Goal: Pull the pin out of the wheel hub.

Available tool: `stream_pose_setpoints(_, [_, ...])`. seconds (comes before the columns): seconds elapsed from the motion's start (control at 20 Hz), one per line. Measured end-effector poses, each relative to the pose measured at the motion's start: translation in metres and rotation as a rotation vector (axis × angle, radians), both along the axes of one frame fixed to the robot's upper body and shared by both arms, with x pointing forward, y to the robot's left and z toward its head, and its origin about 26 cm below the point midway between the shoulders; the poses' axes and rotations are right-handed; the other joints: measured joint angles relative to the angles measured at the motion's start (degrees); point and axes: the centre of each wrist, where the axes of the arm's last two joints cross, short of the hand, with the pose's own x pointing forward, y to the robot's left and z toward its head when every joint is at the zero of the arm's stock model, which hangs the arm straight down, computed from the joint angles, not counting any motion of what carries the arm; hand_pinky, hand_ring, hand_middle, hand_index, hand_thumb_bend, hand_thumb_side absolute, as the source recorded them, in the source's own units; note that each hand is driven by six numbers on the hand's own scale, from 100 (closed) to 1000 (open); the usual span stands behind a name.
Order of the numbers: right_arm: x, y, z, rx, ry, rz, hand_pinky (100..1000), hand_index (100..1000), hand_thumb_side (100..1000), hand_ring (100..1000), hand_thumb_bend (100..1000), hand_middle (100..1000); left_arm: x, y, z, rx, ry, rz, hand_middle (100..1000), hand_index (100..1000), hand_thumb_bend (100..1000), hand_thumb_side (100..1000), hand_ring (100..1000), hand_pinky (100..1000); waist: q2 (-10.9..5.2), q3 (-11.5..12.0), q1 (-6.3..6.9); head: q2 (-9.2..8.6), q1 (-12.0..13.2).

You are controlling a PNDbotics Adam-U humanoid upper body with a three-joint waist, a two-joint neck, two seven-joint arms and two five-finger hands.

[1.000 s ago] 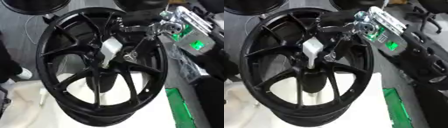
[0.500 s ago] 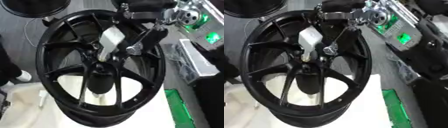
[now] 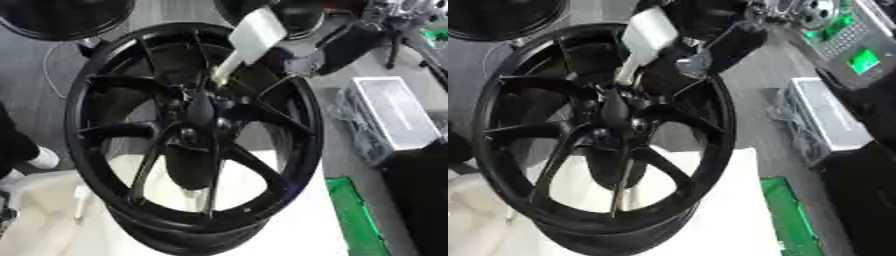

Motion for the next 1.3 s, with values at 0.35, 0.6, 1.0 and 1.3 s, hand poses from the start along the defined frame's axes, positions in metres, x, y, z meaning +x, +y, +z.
stream_pose_setpoints(0.35, [-0.03, -0.075, -0.041, 0.208, -0.075, -0.284, 807, 421, 100, 654, 100, 385, -0.001, 0.0, -0.002, -0.019, -0.004, 0.016, 700, 731, 100, 772, 752, 617, -0.07, -4.0, 1.13, 0.0, 6.19])
stream_pose_setpoints(0.6, [-0.066, -0.109, -0.115, 0.305, -0.084, -0.537, 800, 423, 114, 652, 100, 387, -0.001, -0.001, -0.003, -0.025, -0.006, 0.018, 700, 731, 100, 769, 752, 618, 0.02, -5.39, 2.41, 0.0, 9.02])
stream_pose_setpoints(1.0, [-0.113, -0.106, -0.201, 0.345, -0.041, -0.992, 830, 562, 100, 738, 100, 490, 0.001, -0.004, -0.002, -0.044, -0.02, 0.014, 700, 730, 100, 757, 752, 619, 0.14, -6.73, 4.78, 0.0, 12.94])
stream_pose_setpoints(1.3, [-0.13, -0.101, -0.225, 0.263, 0.085, -1.215, 933, 931, 131, 957, 100, 837, 0.002, -0.004, -0.001, -0.048, -0.027, 0.013, 700, 730, 100, 758, 752, 618, -0.22, -7.46, 4.98, 0.0, 13.84])
